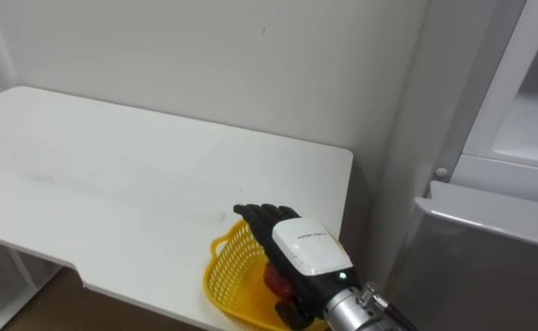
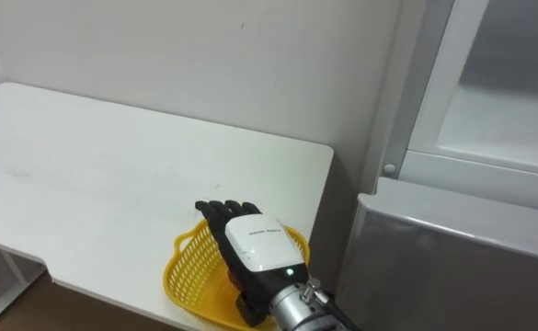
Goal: Retrieve from the upper fridge
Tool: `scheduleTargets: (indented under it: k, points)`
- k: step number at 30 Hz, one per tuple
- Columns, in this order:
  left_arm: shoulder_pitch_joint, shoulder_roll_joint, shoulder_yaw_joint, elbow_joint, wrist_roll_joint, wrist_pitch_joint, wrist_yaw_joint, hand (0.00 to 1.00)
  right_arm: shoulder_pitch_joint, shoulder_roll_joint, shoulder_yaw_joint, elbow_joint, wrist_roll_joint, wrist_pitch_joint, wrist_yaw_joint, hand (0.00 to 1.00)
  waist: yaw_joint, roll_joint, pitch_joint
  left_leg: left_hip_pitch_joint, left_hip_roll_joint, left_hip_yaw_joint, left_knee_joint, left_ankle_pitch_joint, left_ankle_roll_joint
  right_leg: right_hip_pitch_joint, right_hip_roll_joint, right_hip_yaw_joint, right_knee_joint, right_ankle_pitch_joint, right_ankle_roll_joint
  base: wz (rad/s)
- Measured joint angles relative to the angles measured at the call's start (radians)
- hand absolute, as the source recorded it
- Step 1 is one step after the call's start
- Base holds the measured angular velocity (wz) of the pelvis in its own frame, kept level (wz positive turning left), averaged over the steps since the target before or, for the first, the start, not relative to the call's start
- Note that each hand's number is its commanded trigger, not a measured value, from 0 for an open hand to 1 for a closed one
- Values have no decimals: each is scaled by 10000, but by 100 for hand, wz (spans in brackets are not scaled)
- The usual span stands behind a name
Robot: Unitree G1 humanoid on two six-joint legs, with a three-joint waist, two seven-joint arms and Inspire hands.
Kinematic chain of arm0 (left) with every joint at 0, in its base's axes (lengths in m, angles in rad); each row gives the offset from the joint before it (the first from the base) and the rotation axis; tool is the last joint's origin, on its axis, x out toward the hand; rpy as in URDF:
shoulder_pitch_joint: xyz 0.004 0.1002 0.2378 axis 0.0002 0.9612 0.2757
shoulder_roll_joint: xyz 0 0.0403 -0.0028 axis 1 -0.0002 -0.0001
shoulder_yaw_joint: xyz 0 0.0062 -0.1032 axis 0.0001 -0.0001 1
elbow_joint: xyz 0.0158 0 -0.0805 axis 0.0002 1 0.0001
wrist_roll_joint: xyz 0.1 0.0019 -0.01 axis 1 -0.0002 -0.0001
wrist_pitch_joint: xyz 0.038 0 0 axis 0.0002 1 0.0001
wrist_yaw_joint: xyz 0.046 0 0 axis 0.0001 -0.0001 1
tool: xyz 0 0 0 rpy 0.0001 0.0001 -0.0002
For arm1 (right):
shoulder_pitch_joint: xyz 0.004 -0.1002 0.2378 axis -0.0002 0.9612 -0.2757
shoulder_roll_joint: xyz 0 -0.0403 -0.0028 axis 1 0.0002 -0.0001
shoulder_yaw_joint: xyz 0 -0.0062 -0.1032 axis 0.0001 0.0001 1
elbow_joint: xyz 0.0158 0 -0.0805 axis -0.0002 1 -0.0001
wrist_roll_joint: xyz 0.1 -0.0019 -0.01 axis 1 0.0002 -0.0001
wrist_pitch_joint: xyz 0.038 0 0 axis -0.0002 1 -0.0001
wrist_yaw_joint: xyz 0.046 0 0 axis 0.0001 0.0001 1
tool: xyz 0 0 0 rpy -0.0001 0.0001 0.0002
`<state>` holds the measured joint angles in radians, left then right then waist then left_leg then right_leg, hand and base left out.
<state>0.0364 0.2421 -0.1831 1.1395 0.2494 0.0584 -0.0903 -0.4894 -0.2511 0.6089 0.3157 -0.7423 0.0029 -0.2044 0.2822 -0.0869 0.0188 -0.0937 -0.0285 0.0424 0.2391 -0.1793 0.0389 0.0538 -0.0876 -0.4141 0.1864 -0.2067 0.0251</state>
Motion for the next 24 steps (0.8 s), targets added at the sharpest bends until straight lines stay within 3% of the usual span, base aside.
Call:
scheduleTargets:
  k: [13, 19, 24]
  points:
    - [13, 0, -54, 76, -7, 8, -4, 0, -3, 1, -37, -68, 218, -4, -33, 0, 2, -71, 19, -2, 4, 25, 12, 0, 2, -6, -5, -13, 6, 1, 0, 0]
    - [14, -112, -56, 11, 9, 0, -19, 0, -4, 14, -427, -330, 262, -247, -46, 0, -30, 9, 57, 0, 14, 59, 6, -1, 3, -13, -6, 0, 5, 0, 1, 0]
    - [18, -299, 16, -38, 2, -44, -18, 0, -2, -3, -898, -1691, 472, -358, -51, 0, -189, 133, 24, 36, 18, 124, -16, 2, 5, -8, -14, 35, 3, 1, 0, -1]
